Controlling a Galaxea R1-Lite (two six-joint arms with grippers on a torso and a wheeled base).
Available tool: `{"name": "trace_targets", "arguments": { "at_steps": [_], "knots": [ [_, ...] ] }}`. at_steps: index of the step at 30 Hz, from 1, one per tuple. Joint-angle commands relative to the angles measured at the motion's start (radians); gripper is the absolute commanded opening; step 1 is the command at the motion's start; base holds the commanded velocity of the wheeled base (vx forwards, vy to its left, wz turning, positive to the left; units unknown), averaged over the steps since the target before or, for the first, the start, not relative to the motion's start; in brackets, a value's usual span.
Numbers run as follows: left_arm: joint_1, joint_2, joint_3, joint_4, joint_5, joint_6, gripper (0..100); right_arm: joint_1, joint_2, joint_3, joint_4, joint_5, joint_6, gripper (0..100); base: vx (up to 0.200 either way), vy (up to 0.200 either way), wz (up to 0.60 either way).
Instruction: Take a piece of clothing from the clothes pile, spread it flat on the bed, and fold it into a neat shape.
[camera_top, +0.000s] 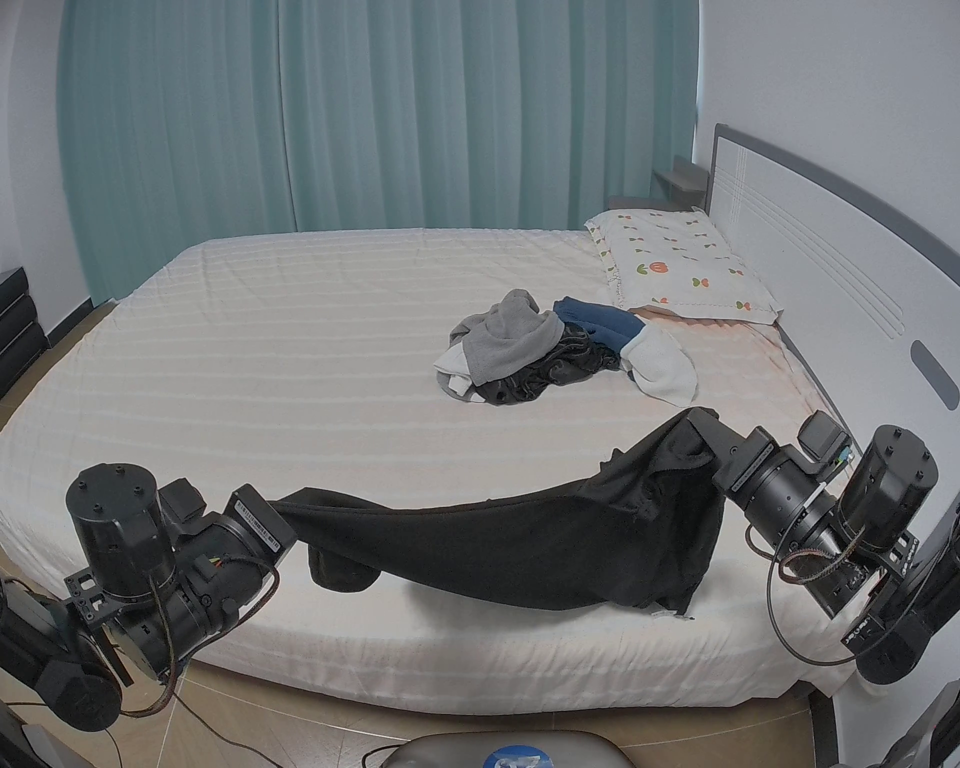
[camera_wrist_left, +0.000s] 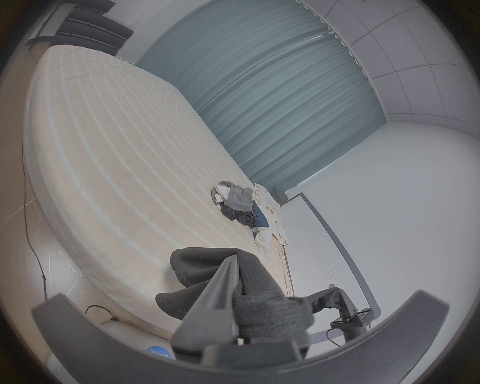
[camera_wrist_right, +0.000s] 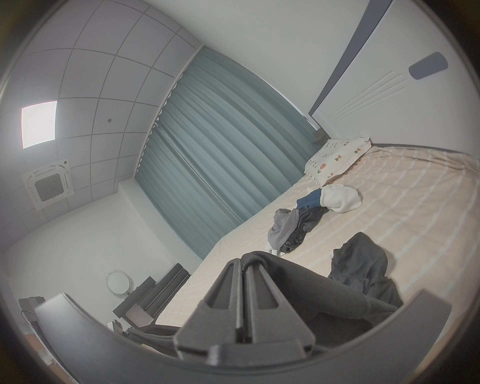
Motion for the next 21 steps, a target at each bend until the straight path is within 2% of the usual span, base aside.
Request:
{"name": "trace_targets", "arguments": {
  "at_steps": [1,5,10,21],
  "knots": [
    [0.017,-0.033,0.005,0.008,0.004,0.0,0,0.005,0.02,0.0,-0.007,-0.009,0.01,0,0.0,0.2,0.0],
    [0.049,-0.031,-0.004,0.016,-0.001,0.0,0,0.0,0.017,-0.009,-0.009,-0.009,0.029,0,0.0,0.2,0.0],
    [0.055,-0.035,0.001,0.017,-0.003,0.0,0,-0.003,0.006,-0.017,-0.009,-0.003,0.106,0,0.0,0.2,0.0],
    [0.078,-0.044,0.013,0.019,-0.003,0.0,0,-0.002,0.003,-0.038,-0.009,-0.004,0.112,0,0.0,0.2,0.0]
  ]
}}
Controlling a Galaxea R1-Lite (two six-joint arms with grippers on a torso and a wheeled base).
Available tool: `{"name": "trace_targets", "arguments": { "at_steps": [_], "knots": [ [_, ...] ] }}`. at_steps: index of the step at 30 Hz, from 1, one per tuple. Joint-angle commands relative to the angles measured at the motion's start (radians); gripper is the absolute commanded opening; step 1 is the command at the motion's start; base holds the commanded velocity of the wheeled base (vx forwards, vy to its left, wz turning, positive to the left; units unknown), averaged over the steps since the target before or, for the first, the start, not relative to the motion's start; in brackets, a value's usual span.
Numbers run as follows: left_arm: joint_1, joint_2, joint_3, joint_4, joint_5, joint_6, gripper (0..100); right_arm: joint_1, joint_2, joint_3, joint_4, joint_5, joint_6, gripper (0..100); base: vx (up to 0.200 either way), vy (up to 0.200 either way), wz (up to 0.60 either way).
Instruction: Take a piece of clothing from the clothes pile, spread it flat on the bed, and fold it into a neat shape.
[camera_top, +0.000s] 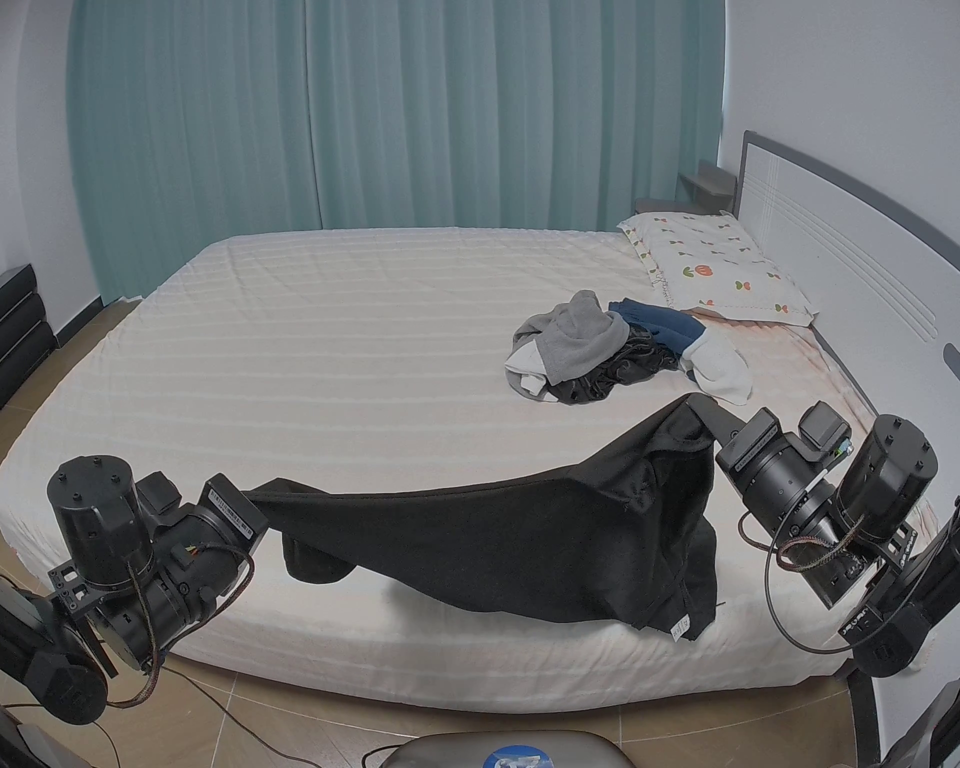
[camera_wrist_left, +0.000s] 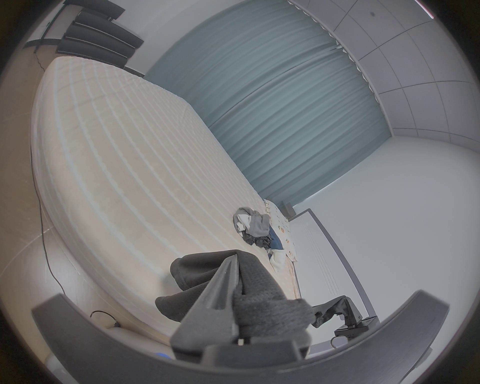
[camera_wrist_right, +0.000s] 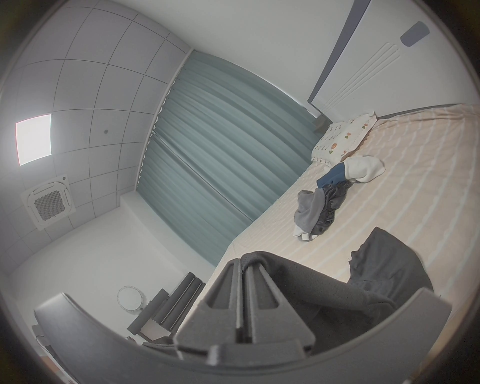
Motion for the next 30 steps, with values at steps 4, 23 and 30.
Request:
{"name": "trace_targets", "arguments": {
  "at_steps": [4,23,30],
  "knots": [
    [0.01,-0.005,0.004,0.003,0.0,0.001,0,0.005,-0.004,-0.003,-0.009,0.007,0.028,0,0.0,0.2,0.0],
    [0.011,0.0,0.01,0.015,-0.006,-0.001,0,0.011,-0.004,-0.008,-0.009,0.01,0.062,0,0.0,0.2,0.0],
    [0.011,0.001,0.011,0.015,-0.008,-0.002,0,0.019,-0.008,-0.008,-0.009,0.012,0.082,0,0.0,0.2,0.0]
  ]
}}
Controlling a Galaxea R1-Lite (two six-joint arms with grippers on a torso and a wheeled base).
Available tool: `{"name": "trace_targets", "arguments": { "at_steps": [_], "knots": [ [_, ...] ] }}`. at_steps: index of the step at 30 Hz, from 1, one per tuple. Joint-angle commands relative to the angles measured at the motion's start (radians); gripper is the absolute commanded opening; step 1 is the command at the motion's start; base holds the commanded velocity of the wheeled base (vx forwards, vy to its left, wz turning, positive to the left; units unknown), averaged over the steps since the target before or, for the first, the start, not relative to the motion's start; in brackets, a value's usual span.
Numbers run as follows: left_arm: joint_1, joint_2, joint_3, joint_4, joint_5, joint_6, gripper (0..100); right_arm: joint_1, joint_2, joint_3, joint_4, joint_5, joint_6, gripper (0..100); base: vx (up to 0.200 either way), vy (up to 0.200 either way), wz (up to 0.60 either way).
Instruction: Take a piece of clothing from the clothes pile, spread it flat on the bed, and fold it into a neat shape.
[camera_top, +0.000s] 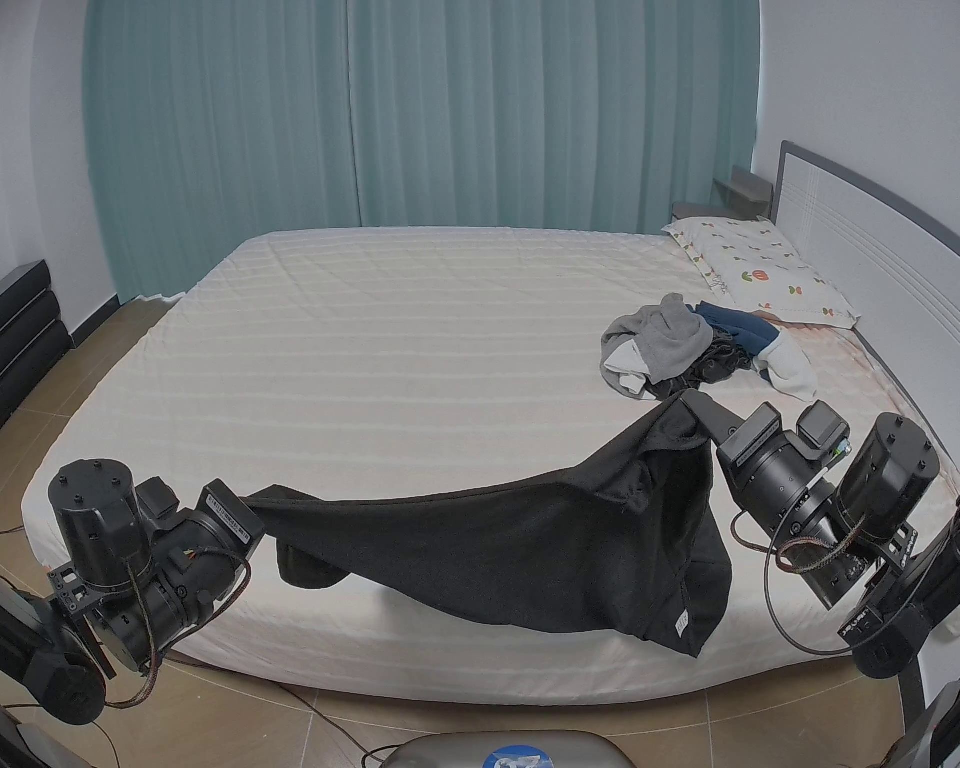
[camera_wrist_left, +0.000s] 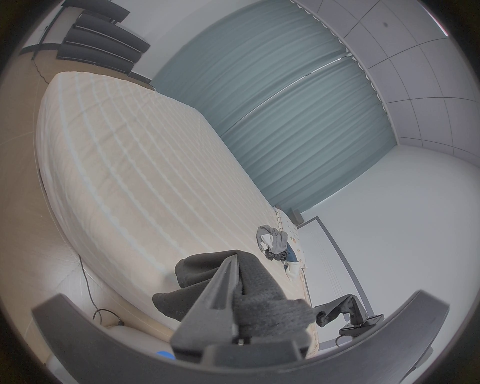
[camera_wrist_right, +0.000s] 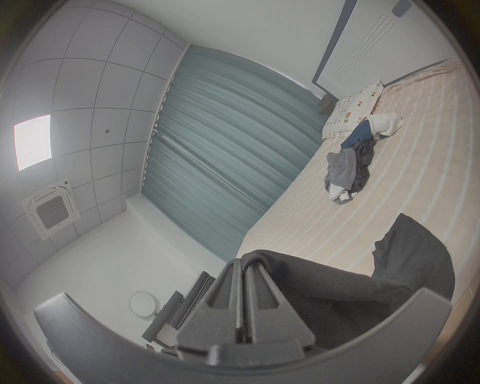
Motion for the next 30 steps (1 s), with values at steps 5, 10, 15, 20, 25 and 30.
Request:
{"name": "trace_targets", "arguments": {
  "at_steps": [5,10,15,20,25,30],
  "knots": [
    [0.002,0.008,0.002,-0.001,0.0,-0.002,0,0.003,0.0,0.0,-0.009,0.0,0.001,0,0.0,0.2,0.0],
    [0.002,0.011,0.002,-0.001,0.0,-0.003,0,0.003,0.0,0.002,-0.007,0.0,0.001,0,0.0,0.2,0.0],
    [0.002,0.011,0.002,-0.002,-0.002,-0.006,0,0.004,0.005,0.002,-0.007,0.002,0.003,0,0.0,0.2,0.0],
    [0.002,0.011,0.002,-0.002,-0.002,-0.006,0,0.004,0.005,0.006,-0.007,0.012,0.001,0,0.0,0.16,0.0],
    [-0.001,0.015,0.01,-0.002,-0.003,-0.008,0,0.003,-0.001,0.018,-0.007,0.015,0.001,0,0.0,0.0,0.0],
    [-0.006,0.021,0.01,-0.002,-0.009,-0.011,0,0.003,-0.004,0.048,-0.007,0.023,0.001,0,-0.08,0.0,0.0]
  ]
}}
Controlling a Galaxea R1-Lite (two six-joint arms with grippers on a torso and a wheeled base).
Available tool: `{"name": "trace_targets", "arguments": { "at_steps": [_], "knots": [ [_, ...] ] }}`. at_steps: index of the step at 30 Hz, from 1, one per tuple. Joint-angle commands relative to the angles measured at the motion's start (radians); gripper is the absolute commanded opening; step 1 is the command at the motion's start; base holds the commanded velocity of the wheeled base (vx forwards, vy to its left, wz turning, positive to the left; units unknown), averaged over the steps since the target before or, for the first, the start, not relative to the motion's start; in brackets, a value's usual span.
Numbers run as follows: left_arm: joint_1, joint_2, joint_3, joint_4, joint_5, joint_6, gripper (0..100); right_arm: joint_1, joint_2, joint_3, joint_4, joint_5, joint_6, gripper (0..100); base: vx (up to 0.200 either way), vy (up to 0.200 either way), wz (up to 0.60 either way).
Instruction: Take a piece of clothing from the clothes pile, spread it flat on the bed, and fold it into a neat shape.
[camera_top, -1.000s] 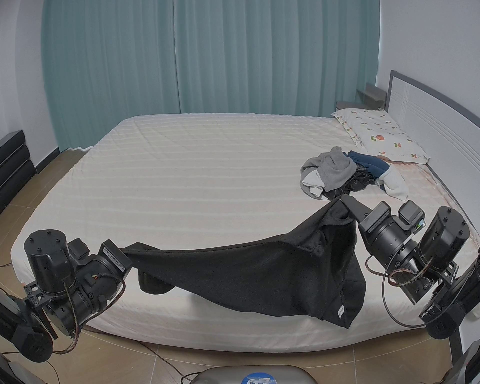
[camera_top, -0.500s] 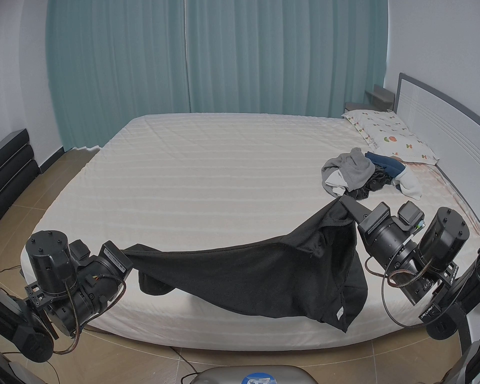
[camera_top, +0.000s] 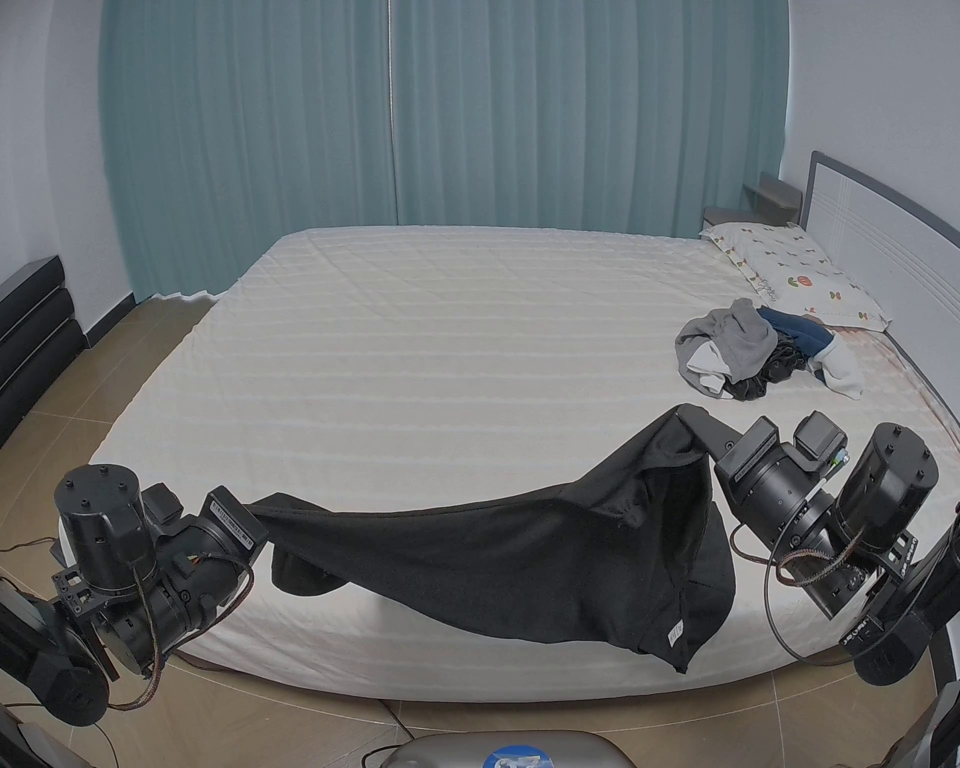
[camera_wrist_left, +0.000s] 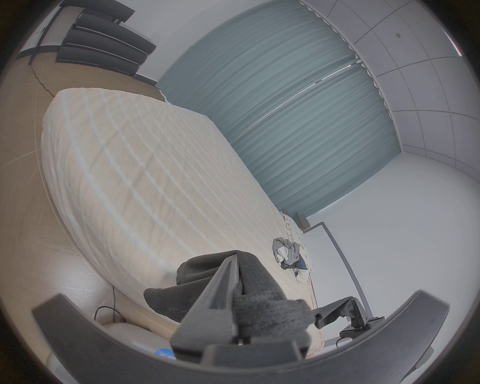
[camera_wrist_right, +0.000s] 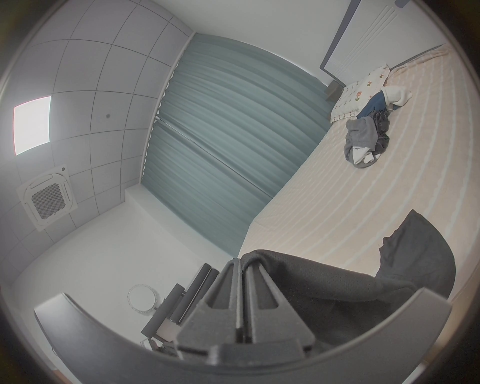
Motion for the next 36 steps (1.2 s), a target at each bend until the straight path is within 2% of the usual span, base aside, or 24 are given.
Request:
{"name": "trace_targets", "arguments": {
  "at_steps": [1,12,16,20,23,27,31,32,36],
  "knots": [
    [-0.009,0.007,0.001,0.0,0.0,-0.002,0,0.0,-0.007,0.037,-0.007,0.021,-0.002,0,-0.2,0.0,0.0],
    [-0.072,-0.039,0.024,0.026,-0.012,0.007,0,0.001,-0.182,0.141,-0.007,0.185,-0.008,0,-0.2,0.0,0.0],
    [-0.079,-0.112,0.009,0.055,-0.012,0.009,0,-0.004,-0.286,0.11,-0.007,0.187,-0.011,0,-0.2,0.0,0.0],
    [-0.078,-0.184,-0.005,0.067,-0.017,0.015,0,-0.01,-0.395,0.078,0.027,0.188,-0.014,0,0.0,0.0,0.0],
    [-0.064,-0.257,-0.077,0.179,-0.017,0.05,0,-0.014,-0.538,-0.042,0.228,0.187,-0.02,0,0.0,0.0,0.0],
    [-0.033,-0.303,-0.211,0.347,-0.019,0.05,0,-0.082,-0.621,-0.259,0.504,0.2,-0.014,0,0.0,0.0,0.0],
    [-0.029,-0.3,-0.332,0.488,-0.019,0.049,0,-0.175,-0.599,-0.474,0.707,0.211,-0.013,0,0.0,0.0,0.0],
    [-0.021,-0.293,-0.372,0.528,-0.02,0.047,0,-0.22,-0.572,-0.555,0.763,0.213,-0.01,0,0.0,0.0,0.0],
    [0.01,-0.222,-0.47,0.587,-0.028,0.041,0,-0.32,-0.466,-0.738,0.868,0.216,-0.008,0,0.0,0.0,0.0]
  ]
}}
